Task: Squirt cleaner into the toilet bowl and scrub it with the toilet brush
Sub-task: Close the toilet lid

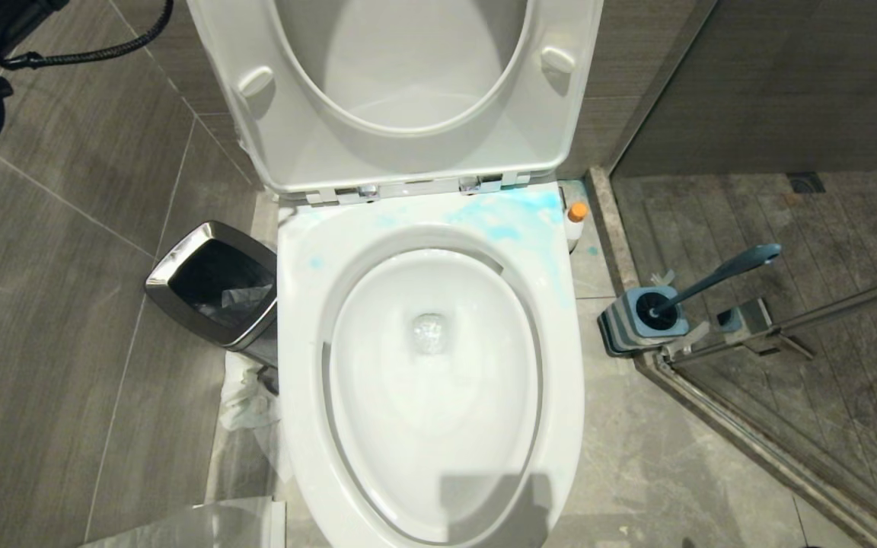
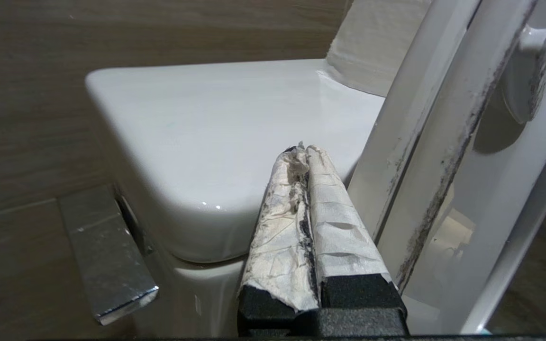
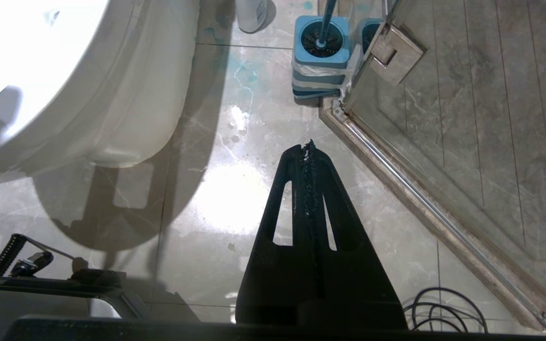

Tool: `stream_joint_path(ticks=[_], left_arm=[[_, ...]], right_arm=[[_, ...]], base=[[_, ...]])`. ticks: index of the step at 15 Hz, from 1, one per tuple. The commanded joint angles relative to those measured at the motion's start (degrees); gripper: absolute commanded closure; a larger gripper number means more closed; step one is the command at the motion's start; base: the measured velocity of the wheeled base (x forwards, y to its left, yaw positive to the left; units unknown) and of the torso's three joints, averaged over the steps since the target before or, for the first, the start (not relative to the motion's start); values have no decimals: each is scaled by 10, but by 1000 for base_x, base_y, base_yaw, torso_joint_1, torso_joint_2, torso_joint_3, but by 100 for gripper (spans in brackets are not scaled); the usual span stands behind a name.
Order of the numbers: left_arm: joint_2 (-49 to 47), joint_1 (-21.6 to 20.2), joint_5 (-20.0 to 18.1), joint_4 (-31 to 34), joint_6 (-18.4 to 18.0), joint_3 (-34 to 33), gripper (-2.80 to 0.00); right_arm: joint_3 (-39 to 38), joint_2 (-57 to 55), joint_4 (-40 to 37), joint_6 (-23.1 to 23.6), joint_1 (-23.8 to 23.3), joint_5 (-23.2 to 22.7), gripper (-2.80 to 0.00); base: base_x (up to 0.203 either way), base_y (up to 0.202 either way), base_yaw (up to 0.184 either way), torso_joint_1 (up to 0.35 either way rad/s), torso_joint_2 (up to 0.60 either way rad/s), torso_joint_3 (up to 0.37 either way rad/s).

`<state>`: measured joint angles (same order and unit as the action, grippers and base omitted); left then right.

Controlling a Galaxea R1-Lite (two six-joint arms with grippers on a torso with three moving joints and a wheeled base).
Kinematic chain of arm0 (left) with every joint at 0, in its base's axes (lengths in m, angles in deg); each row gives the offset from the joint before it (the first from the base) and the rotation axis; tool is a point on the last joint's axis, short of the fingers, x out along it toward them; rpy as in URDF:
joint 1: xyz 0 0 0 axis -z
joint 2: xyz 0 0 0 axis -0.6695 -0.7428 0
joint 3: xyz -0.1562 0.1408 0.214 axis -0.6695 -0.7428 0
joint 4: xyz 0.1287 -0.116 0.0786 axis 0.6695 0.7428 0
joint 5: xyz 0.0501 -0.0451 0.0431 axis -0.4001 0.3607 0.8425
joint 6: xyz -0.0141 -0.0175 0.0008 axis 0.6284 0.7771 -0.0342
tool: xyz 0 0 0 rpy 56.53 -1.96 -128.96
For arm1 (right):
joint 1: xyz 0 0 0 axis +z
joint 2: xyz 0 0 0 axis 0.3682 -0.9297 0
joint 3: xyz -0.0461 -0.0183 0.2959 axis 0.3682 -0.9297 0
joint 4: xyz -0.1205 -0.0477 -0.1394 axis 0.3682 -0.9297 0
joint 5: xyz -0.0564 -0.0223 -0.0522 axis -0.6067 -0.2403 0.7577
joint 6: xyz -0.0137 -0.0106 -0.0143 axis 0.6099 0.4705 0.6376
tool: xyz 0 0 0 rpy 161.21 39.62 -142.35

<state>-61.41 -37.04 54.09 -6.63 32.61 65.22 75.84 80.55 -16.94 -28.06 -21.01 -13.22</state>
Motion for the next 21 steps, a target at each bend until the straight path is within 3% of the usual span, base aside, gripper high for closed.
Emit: stream_joint_path(ticks=[1,6,9,11,14,16,21], left_arm=[[6,1,-29,10,53,-3,0],[86,-1,-107,48,291,-62,0],[175,-16,-178,91,384,-160,0],[257,-42,-202,142,412,-253,0],[378,-65,-236,283,424,-360,0],[415,-85,-253,363,420,-390,0],[417,-87,-255,380,419,-389,0]], right_arm=[[0,-1,0,0,0,0,0],[0,-1,0,0,0,0,0],[0,-1,0,0,0,0,0],[0,-1,0,0,0,0,0],[0,-1,0,0,0,0,0],[0,-1,0,0,0,0,0],[0,-1,0,0,0,0,0]], base=[[0,0,0,0,0,0],[0,0,0,0,0,0],[0,0,0,0,0,0],[0,0,0,0,0,0],[0,0,0,0,0,0],[0,0,0,0,0,0],[0,0,0,0,0,0]])
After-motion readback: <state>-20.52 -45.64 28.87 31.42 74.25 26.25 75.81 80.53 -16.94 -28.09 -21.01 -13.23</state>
